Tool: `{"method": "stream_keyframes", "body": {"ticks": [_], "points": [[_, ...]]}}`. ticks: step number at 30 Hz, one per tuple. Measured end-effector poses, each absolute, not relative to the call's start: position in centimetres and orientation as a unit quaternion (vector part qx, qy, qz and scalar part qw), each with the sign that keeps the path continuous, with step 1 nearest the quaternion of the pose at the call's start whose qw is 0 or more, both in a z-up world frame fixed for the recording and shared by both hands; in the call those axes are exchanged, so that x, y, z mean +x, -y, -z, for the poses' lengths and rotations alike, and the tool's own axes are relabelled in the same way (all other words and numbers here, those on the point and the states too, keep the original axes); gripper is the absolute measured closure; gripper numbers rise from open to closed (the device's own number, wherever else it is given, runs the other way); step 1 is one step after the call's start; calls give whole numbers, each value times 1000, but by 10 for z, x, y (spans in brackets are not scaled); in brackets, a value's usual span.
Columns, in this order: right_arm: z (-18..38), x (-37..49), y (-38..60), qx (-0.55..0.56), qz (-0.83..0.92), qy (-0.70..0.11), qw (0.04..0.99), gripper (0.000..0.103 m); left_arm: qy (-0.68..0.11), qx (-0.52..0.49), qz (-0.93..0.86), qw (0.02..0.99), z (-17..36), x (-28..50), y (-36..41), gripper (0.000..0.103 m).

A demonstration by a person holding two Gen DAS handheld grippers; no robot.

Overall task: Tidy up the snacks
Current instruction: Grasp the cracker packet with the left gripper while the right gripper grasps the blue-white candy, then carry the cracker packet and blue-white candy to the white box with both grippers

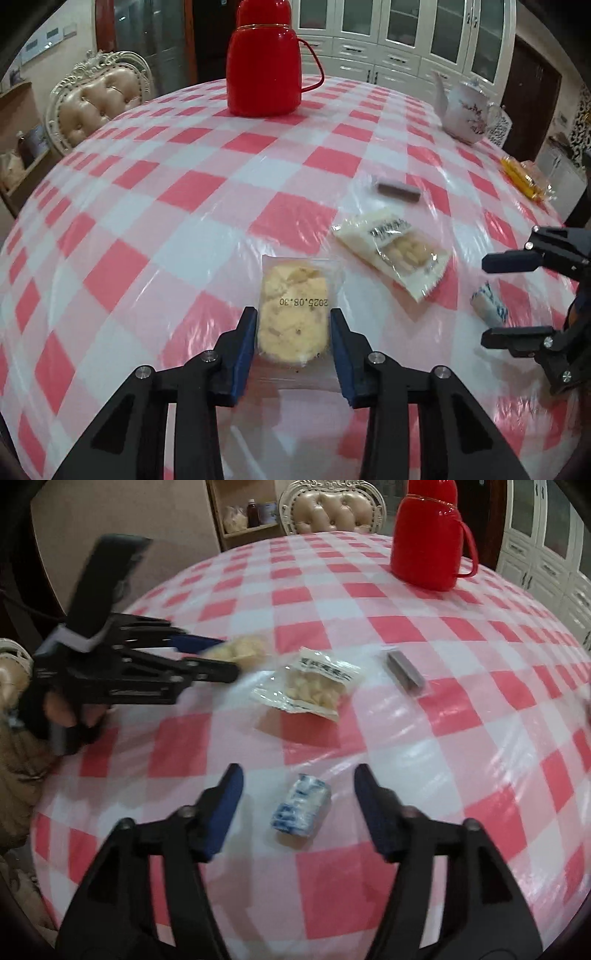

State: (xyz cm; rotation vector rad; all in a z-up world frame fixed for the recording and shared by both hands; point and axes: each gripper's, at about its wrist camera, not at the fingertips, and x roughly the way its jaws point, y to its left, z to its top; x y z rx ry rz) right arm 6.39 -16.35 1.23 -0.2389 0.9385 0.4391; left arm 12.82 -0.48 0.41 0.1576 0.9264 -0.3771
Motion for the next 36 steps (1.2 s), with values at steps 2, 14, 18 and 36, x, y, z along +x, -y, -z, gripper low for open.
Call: {"method": "stream_keyframes", "body": {"ticks": [2,14,18,36], "points": [[-14,59,163,-122,-202,-446,863,36,-441,64,172,879,-4,126,4,62],[-5,54,170,-110,-163,-459,866,51,-432,66,181,881,-3,126,9,48],[-4,52,165,-125,-154,-450,871,66,-430,77,179,882,-3,125,12,48],[-12,39,153,-35,-176,-420,889,79,-380,8,80,922,-26,66,-27,65]]}}
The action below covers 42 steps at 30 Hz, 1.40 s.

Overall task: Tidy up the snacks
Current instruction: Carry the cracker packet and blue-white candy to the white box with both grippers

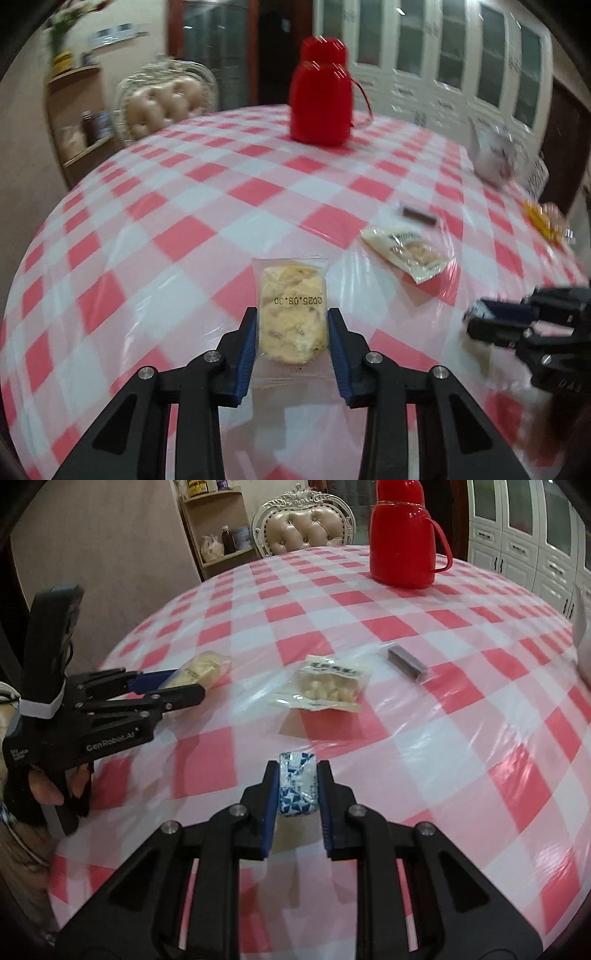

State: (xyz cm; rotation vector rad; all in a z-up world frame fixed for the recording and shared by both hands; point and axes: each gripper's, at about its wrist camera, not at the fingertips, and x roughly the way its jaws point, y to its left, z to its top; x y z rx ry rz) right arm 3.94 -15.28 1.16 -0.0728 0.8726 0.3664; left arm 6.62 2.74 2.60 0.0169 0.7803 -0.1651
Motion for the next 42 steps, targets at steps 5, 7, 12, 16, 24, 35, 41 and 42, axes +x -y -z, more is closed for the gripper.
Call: {"method": "stream_keyframes", "body": {"ticks": [5,7,12,16,24,35,41,42], "points": [[-15,25,139,-13,-186,-413,892,79,-342,-34,64,937,-45,35,-44,66],[-16,20,135,-5,-188,-410,893,79,-336,-55,63,938,-46,22,-51,66],[-20,8,121,14,-197,-399,895,79,-324,-75,53,942,-49,-11,-63,65],[-17,4,104,9,-208,-401,892,79,-321,-53,26,945,-51,-29,-72,65],[-16,-3,63,-1,-241,-398,885,79,-317,-54,0,947,-44,-59,-100,65],[-5,-9,5,-17,-279,-405,870,79,-306,-65,-20,949,-40,-90,-134,65],[3,-16,-34,-30,-310,-413,855,79,-300,-85,-45,949,-37,-110,-167,65],[4,-17,-42,-32,-318,-414,852,79,-298,-87,-49,949,-37,-113,-172,65]]}}
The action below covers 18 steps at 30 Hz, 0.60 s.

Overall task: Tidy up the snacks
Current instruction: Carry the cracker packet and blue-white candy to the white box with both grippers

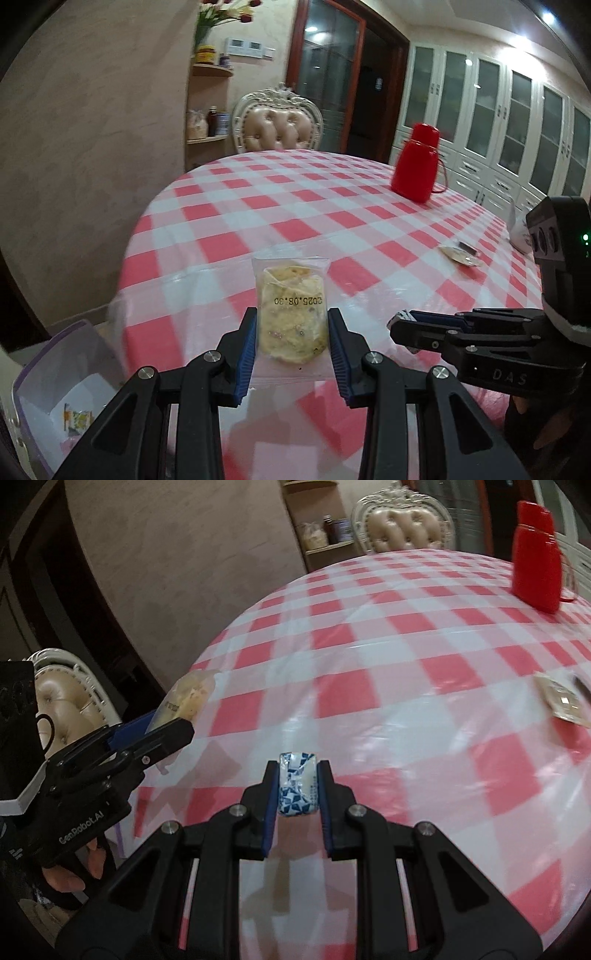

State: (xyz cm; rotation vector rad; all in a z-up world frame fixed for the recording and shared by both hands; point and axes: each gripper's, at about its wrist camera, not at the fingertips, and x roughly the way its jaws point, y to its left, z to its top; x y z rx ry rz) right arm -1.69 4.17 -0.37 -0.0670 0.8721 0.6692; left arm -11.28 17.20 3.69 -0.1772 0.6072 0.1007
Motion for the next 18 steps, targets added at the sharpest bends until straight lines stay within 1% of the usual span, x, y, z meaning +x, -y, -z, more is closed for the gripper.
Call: {"method": "stream_keyframes", "body": {"ticks": [18], "points": [[17,-59,-175,-93,-414,-397,814,79,-274,-144,-144,940,-21,-184,-281,65]]}}
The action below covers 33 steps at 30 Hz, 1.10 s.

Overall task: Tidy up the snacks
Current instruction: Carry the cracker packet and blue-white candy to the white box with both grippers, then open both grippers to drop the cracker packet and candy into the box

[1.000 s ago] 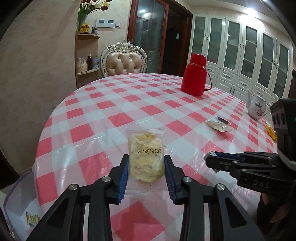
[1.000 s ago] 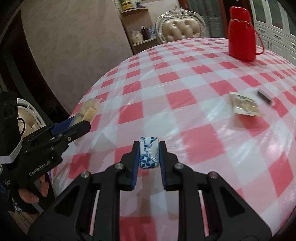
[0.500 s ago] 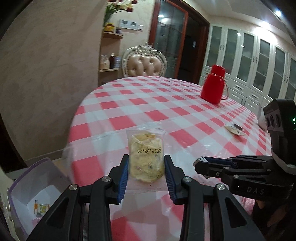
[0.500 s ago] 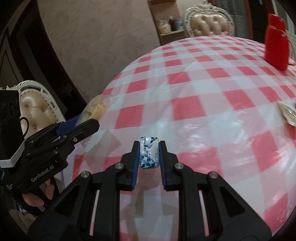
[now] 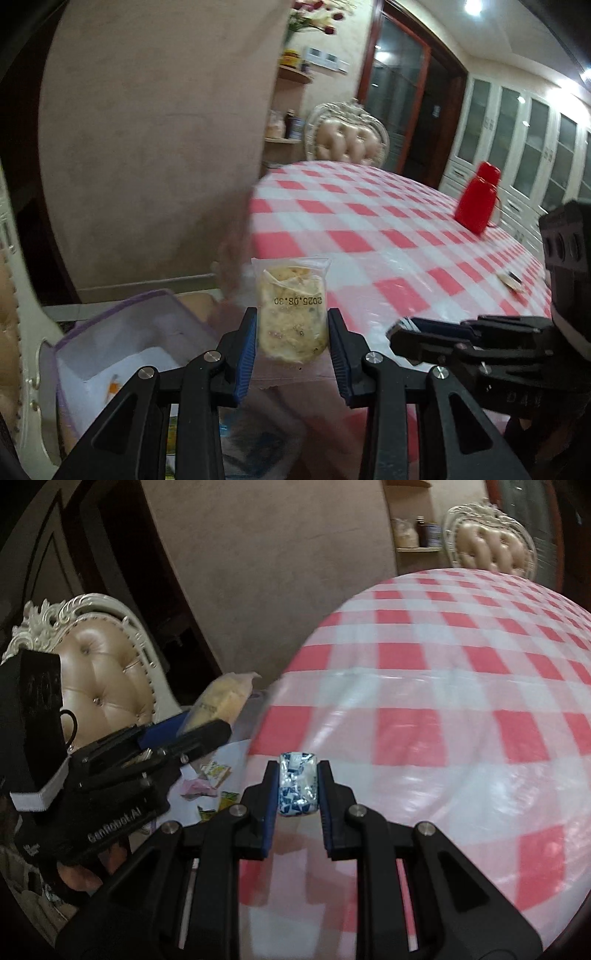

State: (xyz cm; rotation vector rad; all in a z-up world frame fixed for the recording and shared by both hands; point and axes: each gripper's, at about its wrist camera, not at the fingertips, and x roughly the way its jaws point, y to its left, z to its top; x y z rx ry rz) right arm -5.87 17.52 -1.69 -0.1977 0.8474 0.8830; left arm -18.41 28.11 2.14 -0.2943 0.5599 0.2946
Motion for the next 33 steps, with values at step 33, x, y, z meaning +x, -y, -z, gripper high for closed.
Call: {"method": "stream_keyframes", "body": {"ticks": [33], "points": [[48,-99,-305,-208,-502,-400,738,79,-372,-153,-325,856,63,-218,-401,65]]}}
